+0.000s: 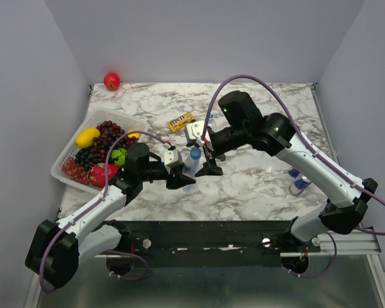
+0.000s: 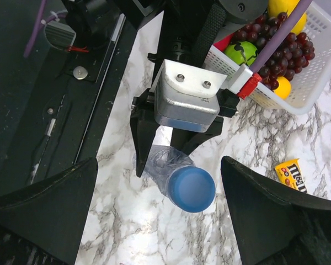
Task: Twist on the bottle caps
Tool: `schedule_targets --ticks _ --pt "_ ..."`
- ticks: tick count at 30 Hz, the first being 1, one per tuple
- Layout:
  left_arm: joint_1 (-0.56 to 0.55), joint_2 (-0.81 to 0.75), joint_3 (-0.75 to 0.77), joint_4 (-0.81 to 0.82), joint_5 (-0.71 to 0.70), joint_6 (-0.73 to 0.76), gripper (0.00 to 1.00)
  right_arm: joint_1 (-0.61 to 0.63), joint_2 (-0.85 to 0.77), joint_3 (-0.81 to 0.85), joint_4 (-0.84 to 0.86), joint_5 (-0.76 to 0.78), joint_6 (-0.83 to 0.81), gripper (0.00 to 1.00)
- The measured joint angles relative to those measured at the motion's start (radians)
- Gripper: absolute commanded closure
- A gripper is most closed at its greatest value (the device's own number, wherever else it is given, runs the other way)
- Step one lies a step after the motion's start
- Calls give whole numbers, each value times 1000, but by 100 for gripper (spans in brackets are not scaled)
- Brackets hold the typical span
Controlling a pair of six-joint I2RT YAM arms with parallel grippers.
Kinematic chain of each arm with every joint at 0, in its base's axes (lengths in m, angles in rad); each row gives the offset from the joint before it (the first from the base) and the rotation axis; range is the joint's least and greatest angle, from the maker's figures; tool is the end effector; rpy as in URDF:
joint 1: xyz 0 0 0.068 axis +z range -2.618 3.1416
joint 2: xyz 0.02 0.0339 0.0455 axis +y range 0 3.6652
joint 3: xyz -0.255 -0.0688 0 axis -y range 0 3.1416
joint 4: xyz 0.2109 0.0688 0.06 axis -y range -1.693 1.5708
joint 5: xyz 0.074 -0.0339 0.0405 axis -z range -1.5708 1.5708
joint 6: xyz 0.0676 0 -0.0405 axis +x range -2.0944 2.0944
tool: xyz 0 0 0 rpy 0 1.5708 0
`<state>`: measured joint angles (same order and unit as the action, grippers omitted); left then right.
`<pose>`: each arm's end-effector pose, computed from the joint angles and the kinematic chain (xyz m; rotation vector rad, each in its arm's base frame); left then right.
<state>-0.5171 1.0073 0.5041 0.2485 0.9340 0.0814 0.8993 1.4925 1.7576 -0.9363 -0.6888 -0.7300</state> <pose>0.1539 -0.1501 0.2512 1.1623 1.4644 -1.1485 0.1447 0.2512 0.4024 -1.8301 1.2112 0.8611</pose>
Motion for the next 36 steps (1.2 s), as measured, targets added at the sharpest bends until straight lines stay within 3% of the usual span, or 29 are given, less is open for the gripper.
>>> schedule_targets --ticks 14,36 --pt "29 0 6 48 -7 -49 100 0 24 4 0 37 4 1" --pt "99 -2 -7 102 -6 -113 100 -21 -47 -95 45 287 65 0"
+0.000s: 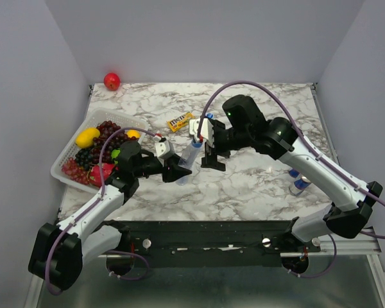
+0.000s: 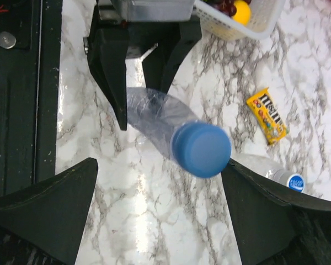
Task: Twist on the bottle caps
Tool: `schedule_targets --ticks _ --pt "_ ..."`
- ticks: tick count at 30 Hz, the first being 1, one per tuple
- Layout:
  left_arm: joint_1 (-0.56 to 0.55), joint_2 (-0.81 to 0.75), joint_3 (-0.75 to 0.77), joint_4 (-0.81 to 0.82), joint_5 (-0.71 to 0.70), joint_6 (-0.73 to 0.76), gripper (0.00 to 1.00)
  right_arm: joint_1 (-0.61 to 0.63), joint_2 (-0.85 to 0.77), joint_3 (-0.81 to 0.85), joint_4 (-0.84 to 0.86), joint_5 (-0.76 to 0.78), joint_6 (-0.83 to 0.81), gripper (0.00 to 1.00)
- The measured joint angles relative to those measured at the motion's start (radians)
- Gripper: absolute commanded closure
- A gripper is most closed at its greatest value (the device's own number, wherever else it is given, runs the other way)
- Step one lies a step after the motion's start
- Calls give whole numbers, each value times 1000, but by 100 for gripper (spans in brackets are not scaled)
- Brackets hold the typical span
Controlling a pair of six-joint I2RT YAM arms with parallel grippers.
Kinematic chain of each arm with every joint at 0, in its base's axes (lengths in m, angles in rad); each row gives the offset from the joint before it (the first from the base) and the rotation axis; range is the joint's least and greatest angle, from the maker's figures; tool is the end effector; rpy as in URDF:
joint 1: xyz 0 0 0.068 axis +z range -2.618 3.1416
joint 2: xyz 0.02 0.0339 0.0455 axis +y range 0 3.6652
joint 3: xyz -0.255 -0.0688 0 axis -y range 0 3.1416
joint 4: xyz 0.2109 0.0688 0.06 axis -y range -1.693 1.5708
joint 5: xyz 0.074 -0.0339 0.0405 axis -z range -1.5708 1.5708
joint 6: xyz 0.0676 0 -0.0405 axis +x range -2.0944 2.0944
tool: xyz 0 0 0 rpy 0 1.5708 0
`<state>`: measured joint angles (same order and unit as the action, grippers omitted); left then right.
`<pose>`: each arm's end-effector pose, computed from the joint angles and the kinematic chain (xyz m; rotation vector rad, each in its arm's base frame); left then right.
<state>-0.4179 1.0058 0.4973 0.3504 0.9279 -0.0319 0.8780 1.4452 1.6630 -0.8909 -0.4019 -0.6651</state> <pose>0.1700 -0.1347 0.2606 1.0094 1.4866 -1.1205 0.1633 0.2381 0.3857 -1.7113 1.4457 0.5657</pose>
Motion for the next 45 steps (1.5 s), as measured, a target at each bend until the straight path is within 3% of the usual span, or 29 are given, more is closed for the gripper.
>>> schedule_targets --ticks 5,10,14,19,23,30,38,45 --pt "10 -11 0 0 -3 1 100 -28 1 0 -70 29 34 1" --pt "11 -10 17 -64 0 61 100 -60 5 35 -145 41 34 11" --pt "6 9 143 -345 13 356 100 -109 -1 134 -167 -22 -48 24" --pt "4 62 300 -673 13 706 100 -112 -69 140 -177 -127 -266 24" --pt "3 92 338 -809 13 830 100 -64 -82 118 -233 -166 -450 24" --pt "3 105 361 -883 13 886 100 -5 -79 51 -283 -167 -633 25" --pt "-3 105 362 -884 13 885 100 27 -49 26 -265 -139 -663 32" --pt "-8 105 363 -884 13 885 100 35 -18 26 -254 -123 -674 44"
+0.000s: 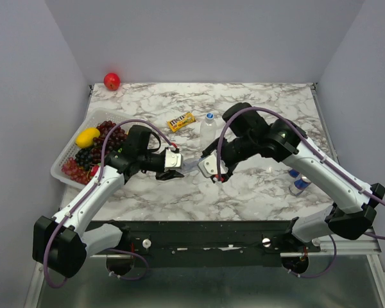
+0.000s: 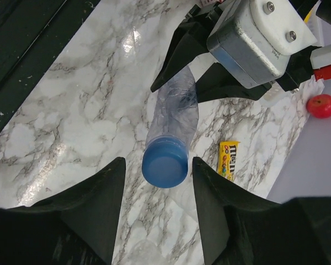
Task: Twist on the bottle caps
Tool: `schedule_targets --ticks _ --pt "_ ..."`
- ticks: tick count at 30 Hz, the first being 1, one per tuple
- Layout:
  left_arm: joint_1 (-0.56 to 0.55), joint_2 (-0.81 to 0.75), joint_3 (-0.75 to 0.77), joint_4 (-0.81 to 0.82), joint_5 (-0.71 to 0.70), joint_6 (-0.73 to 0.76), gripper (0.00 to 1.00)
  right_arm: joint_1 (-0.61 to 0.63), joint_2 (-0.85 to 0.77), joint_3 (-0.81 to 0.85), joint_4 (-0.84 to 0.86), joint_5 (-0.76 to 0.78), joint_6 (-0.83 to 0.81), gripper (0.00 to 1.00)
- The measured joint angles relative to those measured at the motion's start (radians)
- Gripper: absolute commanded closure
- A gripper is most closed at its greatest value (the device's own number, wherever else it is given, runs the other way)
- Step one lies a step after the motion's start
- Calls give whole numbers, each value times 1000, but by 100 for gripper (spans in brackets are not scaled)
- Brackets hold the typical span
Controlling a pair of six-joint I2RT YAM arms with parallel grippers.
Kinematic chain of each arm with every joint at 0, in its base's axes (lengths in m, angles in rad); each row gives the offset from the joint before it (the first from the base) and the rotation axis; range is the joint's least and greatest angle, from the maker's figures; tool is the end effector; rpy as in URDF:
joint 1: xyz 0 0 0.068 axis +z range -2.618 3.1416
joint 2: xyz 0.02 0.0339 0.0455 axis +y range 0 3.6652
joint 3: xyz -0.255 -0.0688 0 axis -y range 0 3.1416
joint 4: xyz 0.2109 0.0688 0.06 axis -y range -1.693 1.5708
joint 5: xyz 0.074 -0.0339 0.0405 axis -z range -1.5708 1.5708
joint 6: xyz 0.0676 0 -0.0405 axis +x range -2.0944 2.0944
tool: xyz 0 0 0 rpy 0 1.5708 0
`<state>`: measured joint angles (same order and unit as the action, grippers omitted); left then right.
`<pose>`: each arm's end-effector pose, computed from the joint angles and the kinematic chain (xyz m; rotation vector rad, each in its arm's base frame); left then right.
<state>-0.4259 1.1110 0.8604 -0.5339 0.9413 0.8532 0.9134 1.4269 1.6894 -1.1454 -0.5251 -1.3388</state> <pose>0.1655 -0.1351 0.2674 1.5792 1.3942 -0.8436 0.1294 0.2231 0.3762 -2.2025 0.8008 0.4364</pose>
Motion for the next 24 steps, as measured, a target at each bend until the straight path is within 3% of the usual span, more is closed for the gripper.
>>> schedule_targets --ticks 5,12,15,18,24 --pt "0 0 0 0 0 0 100 3 19 2 -3 8 -11 53" --pt "0 0 0 2 -6 -18 100 3 37 15 9 31 26 73" --pt "1 -10 -14 52 -43 -84 100 3 65 42 45 79 146 82" --pt "-5 -69 -89 196 -131 -197 100 -4 137 129 59 126 331 100" --pt "-105 -205 -208 368 -443 -377 100 -55 311 369 10 113 779 100"
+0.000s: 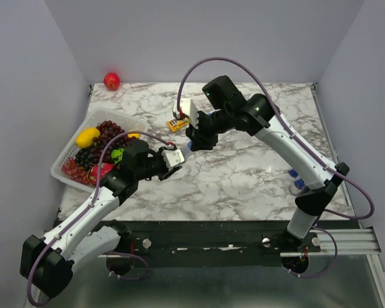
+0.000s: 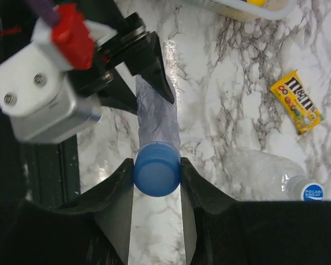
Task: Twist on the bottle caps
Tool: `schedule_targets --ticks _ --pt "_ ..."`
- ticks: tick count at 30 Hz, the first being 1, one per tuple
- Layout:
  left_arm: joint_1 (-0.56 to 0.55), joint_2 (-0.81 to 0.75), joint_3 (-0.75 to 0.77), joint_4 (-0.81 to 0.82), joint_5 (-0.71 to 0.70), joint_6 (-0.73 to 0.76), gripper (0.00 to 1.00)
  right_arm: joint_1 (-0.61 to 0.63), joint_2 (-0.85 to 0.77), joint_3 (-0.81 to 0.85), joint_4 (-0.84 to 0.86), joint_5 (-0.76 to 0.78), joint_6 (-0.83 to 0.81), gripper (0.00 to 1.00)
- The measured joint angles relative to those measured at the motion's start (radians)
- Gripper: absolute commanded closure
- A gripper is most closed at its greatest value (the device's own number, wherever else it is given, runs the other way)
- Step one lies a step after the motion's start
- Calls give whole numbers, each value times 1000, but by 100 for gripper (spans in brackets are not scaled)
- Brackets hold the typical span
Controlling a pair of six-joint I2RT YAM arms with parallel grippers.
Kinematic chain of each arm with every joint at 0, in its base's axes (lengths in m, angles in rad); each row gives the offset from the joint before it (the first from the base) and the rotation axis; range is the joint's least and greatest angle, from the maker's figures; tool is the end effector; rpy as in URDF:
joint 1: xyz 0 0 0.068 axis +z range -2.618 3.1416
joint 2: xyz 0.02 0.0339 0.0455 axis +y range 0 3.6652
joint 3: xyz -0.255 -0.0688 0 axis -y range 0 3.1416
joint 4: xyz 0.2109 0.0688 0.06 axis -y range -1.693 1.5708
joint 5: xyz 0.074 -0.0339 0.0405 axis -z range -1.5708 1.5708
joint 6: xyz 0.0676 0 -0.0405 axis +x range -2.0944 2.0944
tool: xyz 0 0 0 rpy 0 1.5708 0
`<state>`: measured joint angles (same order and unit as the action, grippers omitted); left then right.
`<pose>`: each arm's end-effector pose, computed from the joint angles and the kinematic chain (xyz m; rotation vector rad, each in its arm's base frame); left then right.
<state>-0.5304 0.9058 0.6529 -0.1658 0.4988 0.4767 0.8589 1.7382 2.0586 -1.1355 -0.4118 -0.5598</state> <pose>0.1594 -0.1309 0.2653 1.2214 1.5496 -0.5296 0.1997 0.2728 0.3894 -1.7007 1.6782 0.6326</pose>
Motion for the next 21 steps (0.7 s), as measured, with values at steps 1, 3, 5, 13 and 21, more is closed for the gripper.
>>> schedule_targets --ticks 1,3,5,13,21 --pt "-25 -4 -4 6 -53 -26 100 -18 22 24 -5 -23 80 100" --pt "-47 -4 -8 6 -108 -56 100 -57 45 25 -5 -73 231 98" --pt "-61 -4 -17 5 -142 -79 100 -97 66 16 -4 -114 343 63" --pt "-73 -19 -32 56 -136 -112 100 -154 153 172 -48 -256 370 25" --pt "-66 -41 -31 49 148 -114 100 -223 -340 -344 196 -485 56 21"
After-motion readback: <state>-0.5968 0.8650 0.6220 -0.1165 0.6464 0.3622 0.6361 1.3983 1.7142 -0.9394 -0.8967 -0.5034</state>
